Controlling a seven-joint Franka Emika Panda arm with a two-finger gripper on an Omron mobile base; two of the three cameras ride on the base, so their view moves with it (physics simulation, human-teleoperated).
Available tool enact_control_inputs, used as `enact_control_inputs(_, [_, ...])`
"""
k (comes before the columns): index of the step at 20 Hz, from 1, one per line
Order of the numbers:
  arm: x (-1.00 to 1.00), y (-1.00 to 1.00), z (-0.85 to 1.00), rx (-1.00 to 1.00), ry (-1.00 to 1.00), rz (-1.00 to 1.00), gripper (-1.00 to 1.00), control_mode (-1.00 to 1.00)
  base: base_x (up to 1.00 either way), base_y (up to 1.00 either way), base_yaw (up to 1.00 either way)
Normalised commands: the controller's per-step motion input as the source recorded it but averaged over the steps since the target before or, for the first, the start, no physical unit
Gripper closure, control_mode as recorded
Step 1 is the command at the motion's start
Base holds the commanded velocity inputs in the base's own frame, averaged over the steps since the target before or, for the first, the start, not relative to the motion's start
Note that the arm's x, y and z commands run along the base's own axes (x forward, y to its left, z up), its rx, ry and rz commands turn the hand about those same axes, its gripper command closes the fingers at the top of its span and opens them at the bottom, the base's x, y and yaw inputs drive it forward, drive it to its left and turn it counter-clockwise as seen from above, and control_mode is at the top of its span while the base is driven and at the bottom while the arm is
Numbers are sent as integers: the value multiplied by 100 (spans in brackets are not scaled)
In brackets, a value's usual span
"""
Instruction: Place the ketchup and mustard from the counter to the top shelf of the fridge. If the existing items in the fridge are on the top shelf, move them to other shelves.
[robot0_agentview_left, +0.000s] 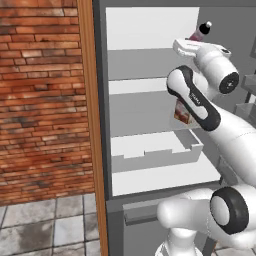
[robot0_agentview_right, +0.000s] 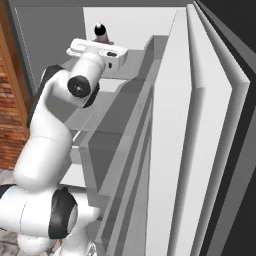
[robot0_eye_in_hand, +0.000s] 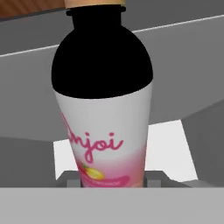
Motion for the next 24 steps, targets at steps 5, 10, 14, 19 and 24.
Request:
enact_control_inputs(5, [-100,0,-36,-18,40,13,100,-100,0,0,0])
enact_control_inputs(10, [-100,7,-79,-20,45,17,100,-100,0,0,0])
enact_control_inputs(14, [-82,30,-66,-4,19,6,100,-100,0,0,0])
enact_control_inputs(19, [-18,19,-79,5,15,0,100,-100,0,0,0])
enact_control_inputs(24, [10,2,-99,7,21,0,100,-100,0,0,0])
